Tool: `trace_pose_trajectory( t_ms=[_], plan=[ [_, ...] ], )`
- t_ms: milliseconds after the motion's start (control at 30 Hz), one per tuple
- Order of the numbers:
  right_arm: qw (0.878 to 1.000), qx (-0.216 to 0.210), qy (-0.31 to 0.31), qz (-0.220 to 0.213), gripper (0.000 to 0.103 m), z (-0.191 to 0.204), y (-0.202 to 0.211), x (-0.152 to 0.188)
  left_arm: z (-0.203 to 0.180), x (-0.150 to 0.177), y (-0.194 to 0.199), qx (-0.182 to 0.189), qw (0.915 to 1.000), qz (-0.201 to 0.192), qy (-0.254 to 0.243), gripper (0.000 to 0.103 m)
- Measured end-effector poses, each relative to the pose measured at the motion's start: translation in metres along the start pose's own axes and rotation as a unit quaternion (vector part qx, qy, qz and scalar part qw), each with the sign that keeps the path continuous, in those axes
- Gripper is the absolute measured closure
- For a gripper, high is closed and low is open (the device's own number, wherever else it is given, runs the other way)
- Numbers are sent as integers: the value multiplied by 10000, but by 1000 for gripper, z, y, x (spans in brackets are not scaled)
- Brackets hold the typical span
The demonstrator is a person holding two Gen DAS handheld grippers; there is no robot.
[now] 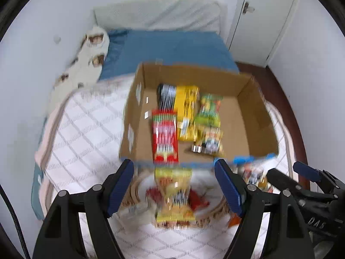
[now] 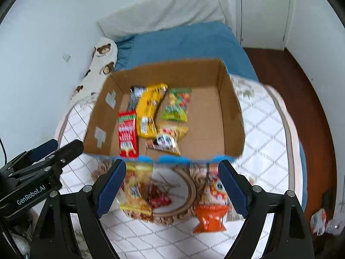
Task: Organize snacks
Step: 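Grasp the yellow egg-cake bag with left tool while right tool grasps orange chip bag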
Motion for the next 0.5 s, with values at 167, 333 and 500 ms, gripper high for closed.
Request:
trace_pose_trajectory(
  t_ms=[167, 333, 500],
  plan=[
    [9972, 61, -353, 654, 13, -26, -39, 43, 21, 53, -57, 161, 9936, 1051, 377, 27],
    [9885, 157, -689, 1340, 13, -52, -85, 86, 27, 73, -112, 293, 9822, 1761, 579, 27],
    [9796, 412, -813, 1793, 13, -69, -124, 116, 22, 75, -152, 191, 9764, 2096, 489, 27]
  ],
)
Point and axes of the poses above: each gripper's, at about its wrist camera, not at the fingertips, and y roughly against the way its jaws point, z to its left, x to its underside, the point moved 3 cm from there along -y, roughly the way its jaws point, and after that the axes turned 6 degrees about x, right-handed, at the moved point
